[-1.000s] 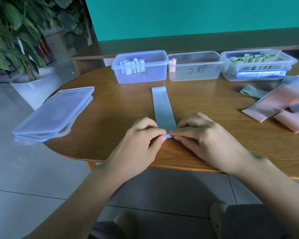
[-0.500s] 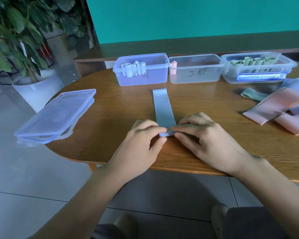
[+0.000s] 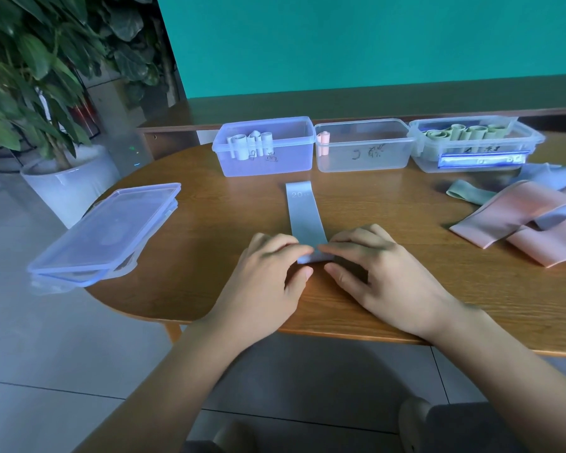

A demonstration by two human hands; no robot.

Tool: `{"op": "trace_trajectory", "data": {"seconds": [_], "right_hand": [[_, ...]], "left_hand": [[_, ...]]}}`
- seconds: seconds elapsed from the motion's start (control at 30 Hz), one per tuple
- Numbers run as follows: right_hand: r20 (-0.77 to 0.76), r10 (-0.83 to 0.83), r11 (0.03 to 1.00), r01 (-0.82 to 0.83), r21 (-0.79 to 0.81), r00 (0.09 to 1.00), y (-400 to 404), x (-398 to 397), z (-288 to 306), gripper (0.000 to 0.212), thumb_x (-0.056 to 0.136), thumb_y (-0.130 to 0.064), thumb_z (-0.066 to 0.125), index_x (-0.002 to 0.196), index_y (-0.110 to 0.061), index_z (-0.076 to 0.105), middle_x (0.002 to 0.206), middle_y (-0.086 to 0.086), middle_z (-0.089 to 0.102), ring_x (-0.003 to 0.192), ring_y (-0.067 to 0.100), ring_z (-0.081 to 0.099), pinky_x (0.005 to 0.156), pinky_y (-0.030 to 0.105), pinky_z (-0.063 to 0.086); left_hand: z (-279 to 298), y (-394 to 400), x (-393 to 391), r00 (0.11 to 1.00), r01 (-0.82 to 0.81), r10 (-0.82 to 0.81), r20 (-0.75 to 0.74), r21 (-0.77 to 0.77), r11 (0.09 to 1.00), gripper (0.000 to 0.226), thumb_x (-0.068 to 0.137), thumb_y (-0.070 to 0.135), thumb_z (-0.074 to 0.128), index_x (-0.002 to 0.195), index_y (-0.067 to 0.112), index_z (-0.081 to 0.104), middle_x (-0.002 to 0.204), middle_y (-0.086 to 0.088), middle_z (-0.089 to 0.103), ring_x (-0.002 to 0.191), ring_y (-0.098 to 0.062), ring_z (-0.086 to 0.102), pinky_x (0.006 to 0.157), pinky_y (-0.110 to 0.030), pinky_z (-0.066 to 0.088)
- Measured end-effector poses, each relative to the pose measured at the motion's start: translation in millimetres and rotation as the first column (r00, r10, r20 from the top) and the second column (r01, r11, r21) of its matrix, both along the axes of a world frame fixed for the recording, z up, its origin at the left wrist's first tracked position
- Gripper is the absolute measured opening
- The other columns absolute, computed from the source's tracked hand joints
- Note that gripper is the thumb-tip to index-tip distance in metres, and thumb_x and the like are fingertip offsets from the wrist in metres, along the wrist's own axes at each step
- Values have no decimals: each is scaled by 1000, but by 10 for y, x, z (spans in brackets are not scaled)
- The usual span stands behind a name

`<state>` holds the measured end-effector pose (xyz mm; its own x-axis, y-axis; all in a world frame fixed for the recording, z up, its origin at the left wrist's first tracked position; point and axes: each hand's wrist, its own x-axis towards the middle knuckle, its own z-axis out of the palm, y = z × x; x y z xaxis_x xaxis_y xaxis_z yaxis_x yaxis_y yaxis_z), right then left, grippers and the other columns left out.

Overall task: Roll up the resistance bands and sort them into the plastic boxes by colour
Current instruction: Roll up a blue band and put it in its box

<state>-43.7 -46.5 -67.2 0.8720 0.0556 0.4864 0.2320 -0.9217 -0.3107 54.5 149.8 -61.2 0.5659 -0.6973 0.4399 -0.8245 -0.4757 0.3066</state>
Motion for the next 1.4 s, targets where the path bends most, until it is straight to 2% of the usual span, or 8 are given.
{"op": "trace_trajectory", "data": {"seconds": [0.1,0.3,0.53,0.8,0.93,1.07,1.27,1.4], "right_hand": [[-10,3,1000,-3,3,1000,1,1,5,31,100,-40,54,129,-41,64,119,-17,59,111,9,49,99,34,48],[-60,-17,1000,18,20,998,-43,60,-4,36,98,-47,51,127,-33,67,124,-18,58,114,8,49,102,35,46],[-59,-29,999,30,17,998,-21,80,35,36,99,-46,48,129,-37,65,123,-18,59,114,10,49,101,36,45],[-137,-52,998,54,13,989,-82,214,12,49,95,-56,41,132,-32,63,130,-16,57,117,10,49,104,41,44],[-137,-54,998,56,12,989,-108,262,18,47,95,-54,43,133,-32,62,130,-17,58,118,12,49,105,42,44],[-74,-35,999,37,26,997,-98,249,34,36,96,-46,49,126,-36,65,125,-18,60,113,10,51,98,41,47],[-134,-31,999,36,36,990,-122,301,69,46,94,-51,44,127,-30,67,128,-17,59,117,11,51,104,42,45],[-131,-24,999,30,45,991,-144,351,88,43,94,-48,47,127,-30,66,128,-17,60,116,13,52,104,41,44]], "left_hand": [[1,-3,22,1000,-5,5,-21,11,1000,32,99,32,58,129,24,65,125,11,59,118,-13,46,99,-38,46],[4,5,12,999,-30,29,-28,-28,999,32,97,34,60,127,26,65,123,13,58,118,-7,42,98,-24,39],[5,-42,96,998,-29,28,-52,-24,999,29,97,32,60,125,26,65,122,13,59,119,-12,43,101,-38,44],[17,-71,141,999,-35,34,-12,-67,997,27,98,25,59,124,23,68,120,11,60,117,-11,44,99,-30,44],[15,-98,186,1000,-26,27,16,-37,999,26,98,22,58,123,22,68,119,10,62,117,-12,46,99,-32,46],[4,-137,253,999,-29,30,18,-32,999,28,97,21,59,124,21,67,119,8,63,116,-14,47,99,-34,45],[12,-161,291,999,-35,37,23,-83,996,27,97,21,59,122,19,69,118,8,63,115,-12,46,99,-30,45],[-3,-169,302,999,-31,32,22,-54,998,29,98,23,58,125,20,68,120,8,63,116,-12,47,100,-33,47]]}}
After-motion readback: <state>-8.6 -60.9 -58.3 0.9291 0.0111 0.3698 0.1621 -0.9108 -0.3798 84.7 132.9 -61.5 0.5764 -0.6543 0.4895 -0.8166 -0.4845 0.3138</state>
